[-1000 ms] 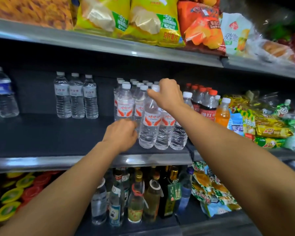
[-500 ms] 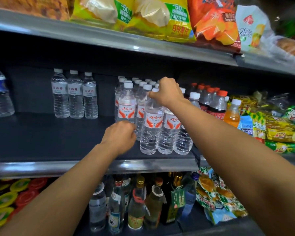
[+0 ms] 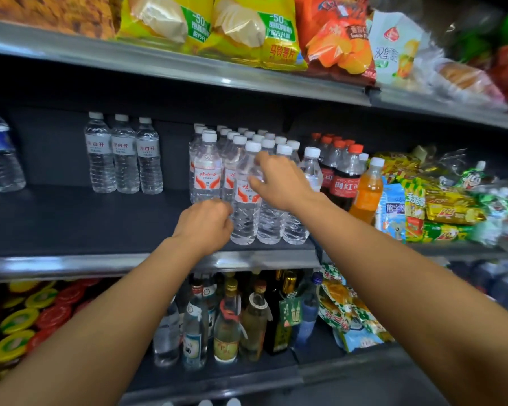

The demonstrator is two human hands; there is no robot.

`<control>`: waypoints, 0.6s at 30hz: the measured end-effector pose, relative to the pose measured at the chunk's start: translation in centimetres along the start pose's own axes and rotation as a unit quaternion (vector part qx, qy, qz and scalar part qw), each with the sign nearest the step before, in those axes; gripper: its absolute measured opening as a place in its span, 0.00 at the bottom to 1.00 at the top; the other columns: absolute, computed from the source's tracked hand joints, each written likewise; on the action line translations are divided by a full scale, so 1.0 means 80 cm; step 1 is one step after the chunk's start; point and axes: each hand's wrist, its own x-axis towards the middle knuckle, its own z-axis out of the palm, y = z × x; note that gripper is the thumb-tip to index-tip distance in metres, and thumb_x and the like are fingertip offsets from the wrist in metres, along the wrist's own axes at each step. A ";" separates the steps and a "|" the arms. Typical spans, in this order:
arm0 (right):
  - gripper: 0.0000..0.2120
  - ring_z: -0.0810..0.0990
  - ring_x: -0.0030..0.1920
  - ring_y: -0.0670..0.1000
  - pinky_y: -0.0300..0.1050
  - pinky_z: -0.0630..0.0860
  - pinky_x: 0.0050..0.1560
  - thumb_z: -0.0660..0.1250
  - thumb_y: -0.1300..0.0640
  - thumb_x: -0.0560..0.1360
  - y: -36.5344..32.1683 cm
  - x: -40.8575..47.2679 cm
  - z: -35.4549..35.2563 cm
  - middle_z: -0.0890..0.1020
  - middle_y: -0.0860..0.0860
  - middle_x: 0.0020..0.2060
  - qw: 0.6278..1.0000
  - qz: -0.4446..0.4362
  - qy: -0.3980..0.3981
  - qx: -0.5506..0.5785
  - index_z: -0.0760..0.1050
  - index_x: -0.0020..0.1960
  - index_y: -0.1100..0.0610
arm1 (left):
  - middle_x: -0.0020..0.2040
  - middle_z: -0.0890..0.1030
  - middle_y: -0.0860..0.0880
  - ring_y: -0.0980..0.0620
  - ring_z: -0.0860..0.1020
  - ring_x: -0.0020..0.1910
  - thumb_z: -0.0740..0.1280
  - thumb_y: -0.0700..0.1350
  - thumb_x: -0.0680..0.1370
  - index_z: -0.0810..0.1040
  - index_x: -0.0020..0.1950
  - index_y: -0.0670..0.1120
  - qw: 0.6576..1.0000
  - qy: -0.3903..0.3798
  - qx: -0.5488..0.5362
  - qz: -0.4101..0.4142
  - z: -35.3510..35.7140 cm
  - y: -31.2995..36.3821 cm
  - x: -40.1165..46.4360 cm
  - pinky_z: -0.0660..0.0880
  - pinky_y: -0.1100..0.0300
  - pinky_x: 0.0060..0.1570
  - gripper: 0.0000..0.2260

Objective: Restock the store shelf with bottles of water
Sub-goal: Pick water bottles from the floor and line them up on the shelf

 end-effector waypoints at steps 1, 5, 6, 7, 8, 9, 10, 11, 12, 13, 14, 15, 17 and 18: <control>0.17 0.77 0.49 0.58 0.48 0.71 0.43 0.61 0.52 0.79 0.001 -0.018 0.004 0.78 0.58 0.54 1.000 -0.019 -0.020 0.005 0.69 0.64 0.60 | 0.50 0.78 0.46 0.43 0.76 0.48 0.59 0.43 0.79 0.77 0.50 0.43 1.000 -0.002 0.001 0.003 -0.001 0.005 -0.008 0.70 0.55 0.39 0.08; 0.17 0.75 0.58 0.61 0.53 0.74 0.52 0.60 0.54 0.79 -0.001 -0.094 0.029 0.75 0.58 0.61 0.995 -0.056 -0.081 -0.007 0.68 0.66 0.59 | 0.51 0.78 0.44 0.40 0.77 0.51 0.59 0.44 0.78 0.76 0.49 0.44 0.999 -0.034 0.005 -0.006 0.009 0.027 -0.051 0.70 0.53 0.41 0.07; 0.16 0.75 0.58 0.61 0.52 0.73 0.51 0.59 0.55 0.79 -0.002 -0.114 0.037 0.75 0.58 0.60 0.994 -0.056 -0.092 -0.007 0.68 0.65 0.60 | 0.53 0.78 0.44 0.40 0.77 0.53 0.60 0.44 0.78 0.77 0.52 0.45 0.999 -0.046 0.009 -0.007 0.014 0.033 -0.065 0.71 0.52 0.43 0.08; 0.15 0.75 0.57 0.62 0.52 0.72 0.49 0.59 0.55 0.79 -0.004 -0.134 0.046 0.75 0.58 0.59 0.993 -0.053 -0.104 -0.003 0.68 0.63 0.60 | 0.55 0.78 0.44 0.41 0.76 0.55 0.60 0.45 0.78 0.77 0.54 0.45 0.998 -0.057 0.013 -0.006 0.020 0.040 -0.079 0.72 0.52 0.45 0.10; 0.14 0.75 0.57 0.62 0.52 0.71 0.48 0.59 0.55 0.79 -0.007 -0.156 0.054 0.75 0.58 0.58 0.992 -0.049 -0.114 0.001 0.69 0.63 0.59 | 0.55 0.78 0.44 0.41 0.76 0.55 0.60 0.45 0.78 0.77 0.55 0.45 0.998 -0.069 0.012 -0.003 0.027 0.047 -0.094 0.73 0.51 0.47 0.10; 0.14 0.75 0.57 0.61 0.51 0.70 0.48 0.59 0.55 0.79 -0.009 -0.178 0.062 0.75 0.58 0.58 0.992 -0.045 -0.122 0.005 0.69 0.63 0.59 | 0.54 0.78 0.44 0.40 0.76 0.55 0.60 0.45 0.77 0.77 0.53 0.44 0.997 -0.080 0.007 -0.002 0.034 0.053 -0.109 0.73 0.51 0.46 0.09; 0.15 0.75 0.57 0.61 0.51 0.70 0.48 0.59 0.55 0.79 -0.012 -0.202 0.070 0.76 0.58 0.58 0.991 -0.042 -0.128 0.009 0.69 0.63 0.59 | 0.53 0.78 0.43 0.40 0.77 0.54 0.60 0.45 0.77 0.77 0.51 0.44 0.996 -0.090 0.004 -0.003 0.041 0.058 -0.125 0.72 0.52 0.44 0.08; 0.15 0.75 0.57 0.61 0.51 0.70 0.49 0.59 0.55 0.79 -0.014 -0.226 0.079 0.76 0.57 0.58 0.990 -0.039 -0.136 0.013 0.69 0.63 0.59 | 0.52 0.78 0.43 0.39 0.77 0.54 0.60 0.45 0.77 0.77 0.50 0.44 0.995 -0.099 0.000 -0.004 0.051 0.062 -0.141 0.71 0.53 0.43 0.07; 0.15 0.75 0.57 0.61 0.51 0.70 0.49 0.59 0.56 0.78 -0.017 -0.249 0.088 0.76 0.57 0.57 0.988 -0.035 -0.149 0.014 0.69 0.64 0.59 | 0.52 0.78 0.43 0.39 0.77 0.53 0.60 0.45 0.77 0.77 0.50 0.45 0.994 -0.107 -0.005 -0.002 0.061 0.065 -0.158 0.72 0.53 0.42 0.08; 0.15 0.75 0.57 0.61 0.51 0.70 0.49 0.59 0.56 0.78 -0.020 -0.272 0.097 0.76 0.58 0.57 0.986 -0.029 -0.165 0.016 0.69 0.64 0.60 | 0.52 0.79 0.43 0.40 0.77 0.52 0.60 0.45 0.77 0.77 0.51 0.45 0.993 -0.118 -0.012 0.001 0.072 0.067 -0.175 0.74 0.52 0.44 0.09; 0.15 0.75 0.56 0.61 0.52 0.70 0.49 0.59 0.57 0.78 -0.022 -0.294 0.104 0.75 0.59 0.57 0.983 -0.021 -0.184 0.019 0.68 0.64 0.61 | 0.52 0.79 0.43 0.40 0.78 0.52 0.60 0.45 0.77 0.78 0.52 0.45 0.991 -0.131 -0.020 0.003 0.083 0.069 -0.193 0.76 0.51 0.45 0.10; 0.15 0.75 0.56 0.62 0.52 0.69 0.48 0.59 0.57 0.78 -0.025 -0.316 0.113 0.75 0.60 0.57 0.979 -0.012 -0.204 0.024 0.68 0.63 0.61 | 0.52 0.80 0.43 0.40 0.78 0.52 0.60 0.45 0.76 0.78 0.52 0.46 0.989 -0.146 -0.028 0.004 0.093 0.073 -0.212 0.76 0.50 0.45 0.10; 0.14 0.75 0.57 0.62 0.52 0.69 0.47 0.59 0.57 0.79 -0.032 -0.360 0.127 0.75 0.60 0.57 0.972 0.008 -0.234 0.032 0.68 0.62 0.61 | 0.51 0.80 0.42 0.40 0.78 0.51 0.60 0.44 0.76 0.76 0.48 0.45 0.983 -0.181 -0.042 -0.004 0.112 0.081 -0.250 0.75 0.50 0.44 0.06; 0.14 0.75 0.57 0.62 0.52 0.69 0.48 0.59 0.57 0.79 -0.036 -0.380 0.134 0.76 0.60 0.57 0.970 0.018 -0.241 0.037 0.68 0.63 0.60 | 0.50 0.79 0.42 0.40 0.78 0.50 0.60 0.44 0.76 0.75 0.45 0.45 0.979 -0.196 -0.048 -0.009 0.120 0.086 -0.268 0.74 0.50 0.43 0.05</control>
